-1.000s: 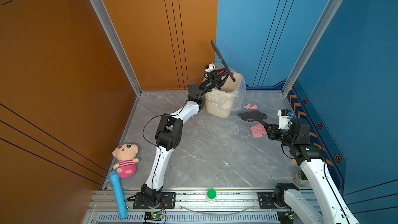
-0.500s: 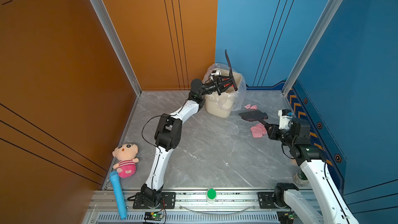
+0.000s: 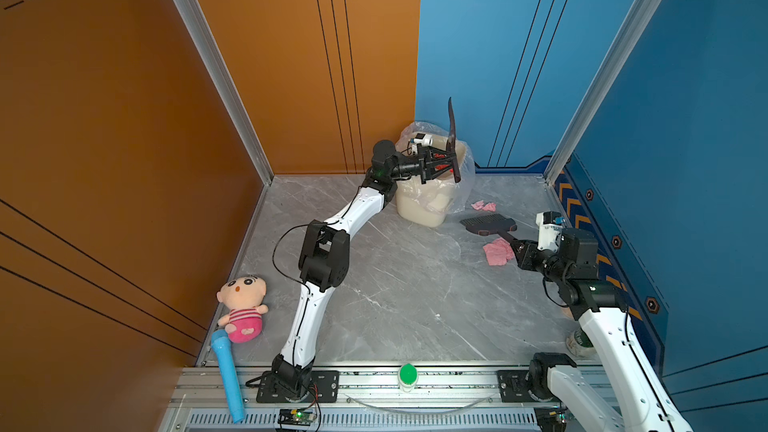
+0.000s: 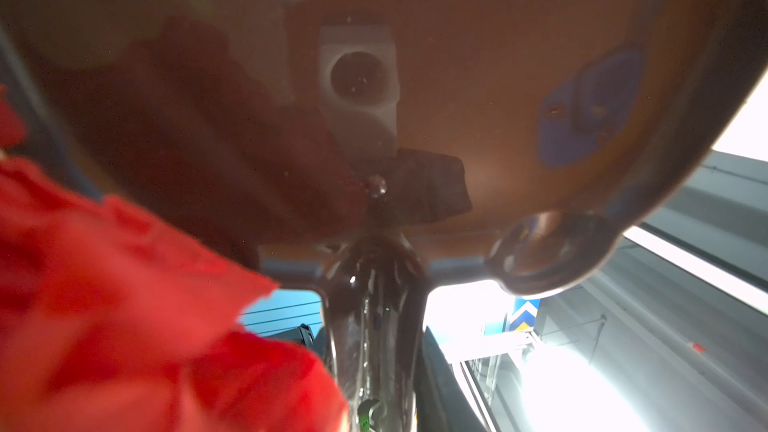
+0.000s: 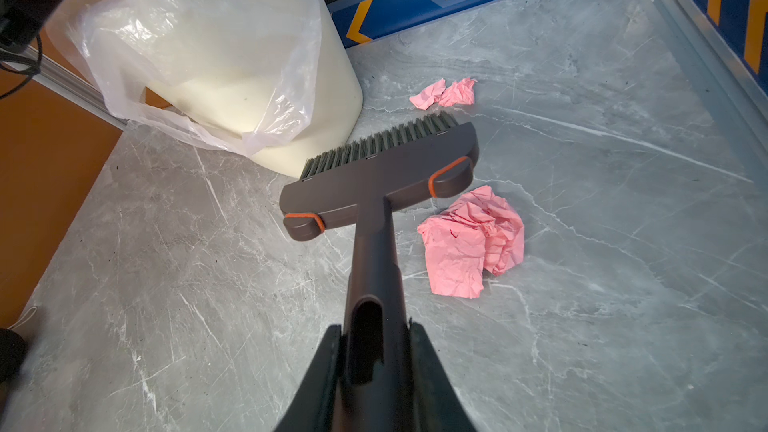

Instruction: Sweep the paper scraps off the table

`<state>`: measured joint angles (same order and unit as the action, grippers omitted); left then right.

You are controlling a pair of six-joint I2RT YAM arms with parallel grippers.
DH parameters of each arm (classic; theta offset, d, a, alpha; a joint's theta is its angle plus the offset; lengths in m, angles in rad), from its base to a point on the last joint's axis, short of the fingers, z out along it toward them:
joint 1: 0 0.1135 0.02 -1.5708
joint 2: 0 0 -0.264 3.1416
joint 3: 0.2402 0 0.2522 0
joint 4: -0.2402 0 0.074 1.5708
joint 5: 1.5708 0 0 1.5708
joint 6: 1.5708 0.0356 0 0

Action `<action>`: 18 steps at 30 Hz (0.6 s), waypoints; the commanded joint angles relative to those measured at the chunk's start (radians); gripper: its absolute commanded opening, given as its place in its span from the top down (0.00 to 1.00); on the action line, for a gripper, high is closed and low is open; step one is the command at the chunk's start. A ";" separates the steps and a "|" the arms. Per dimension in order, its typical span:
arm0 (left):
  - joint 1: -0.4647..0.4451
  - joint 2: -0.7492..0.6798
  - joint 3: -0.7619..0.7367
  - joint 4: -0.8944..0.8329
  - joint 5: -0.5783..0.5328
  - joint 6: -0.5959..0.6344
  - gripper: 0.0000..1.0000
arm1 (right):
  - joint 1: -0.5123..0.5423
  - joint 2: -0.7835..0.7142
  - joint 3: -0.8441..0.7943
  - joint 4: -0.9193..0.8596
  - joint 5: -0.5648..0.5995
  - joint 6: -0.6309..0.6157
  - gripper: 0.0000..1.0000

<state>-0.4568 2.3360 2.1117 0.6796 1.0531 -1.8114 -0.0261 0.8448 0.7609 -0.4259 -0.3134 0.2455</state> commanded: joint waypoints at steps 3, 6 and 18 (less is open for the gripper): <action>0.014 -0.006 0.071 -0.020 0.039 0.070 1.00 | 0.006 0.011 -0.007 0.071 -0.011 0.022 1.00; 0.014 -0.002 0.080 -0.023 0.036 0.073 1.00 | 0.006 0.015 -0.005 0.077 -0.013 0.023 1.00; 0.023 0.008 0.109 0.021 0.020 0.038 1.00 | 0.005 -0.008 0.070 0.244 -0.022 0.051 1.00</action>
<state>-0.4446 2.3371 2.1960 0.6365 1.0603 -1.7763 -0.0257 0.8516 0.7677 -0.3084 -0.3199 0.2718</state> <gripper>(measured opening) 0.301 0.255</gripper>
